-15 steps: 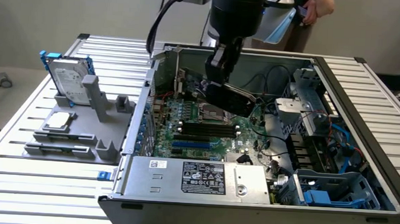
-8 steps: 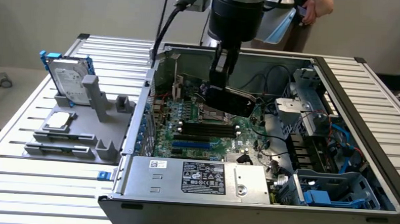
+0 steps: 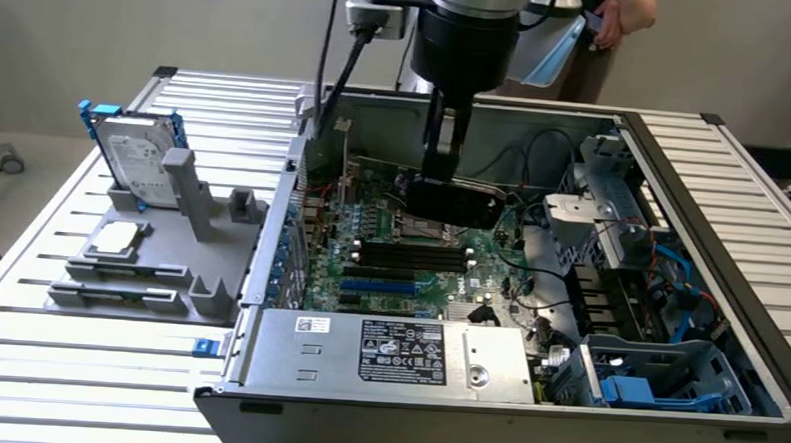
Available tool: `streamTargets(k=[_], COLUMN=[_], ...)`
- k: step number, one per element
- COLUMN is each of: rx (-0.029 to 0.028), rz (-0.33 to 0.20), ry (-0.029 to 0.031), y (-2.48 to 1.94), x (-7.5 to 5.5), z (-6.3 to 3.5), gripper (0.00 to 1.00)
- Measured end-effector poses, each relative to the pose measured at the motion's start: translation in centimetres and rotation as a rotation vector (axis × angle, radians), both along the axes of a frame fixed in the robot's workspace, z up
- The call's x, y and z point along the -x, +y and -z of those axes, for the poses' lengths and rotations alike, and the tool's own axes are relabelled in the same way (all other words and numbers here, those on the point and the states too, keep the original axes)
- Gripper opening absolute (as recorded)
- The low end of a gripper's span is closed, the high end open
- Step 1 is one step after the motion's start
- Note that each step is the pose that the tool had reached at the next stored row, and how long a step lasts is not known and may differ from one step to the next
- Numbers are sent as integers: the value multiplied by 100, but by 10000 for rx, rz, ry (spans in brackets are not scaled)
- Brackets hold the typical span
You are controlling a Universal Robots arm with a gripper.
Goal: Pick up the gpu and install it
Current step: 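Insert the gpu into the slot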
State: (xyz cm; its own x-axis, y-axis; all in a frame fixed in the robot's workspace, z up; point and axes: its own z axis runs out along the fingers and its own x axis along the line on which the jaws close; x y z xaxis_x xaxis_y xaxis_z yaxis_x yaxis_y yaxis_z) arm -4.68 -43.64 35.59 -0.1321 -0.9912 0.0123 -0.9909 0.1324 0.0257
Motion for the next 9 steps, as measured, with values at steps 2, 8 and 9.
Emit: streamTargets(k=[2,8,9], rx=[-58,-250,-274], rz=[-339,-781,-804], ry=[-4,-57,-70], y=[0,0,0], x=[1,56,74], z=[14,86,99], gripper=[26,26,26])
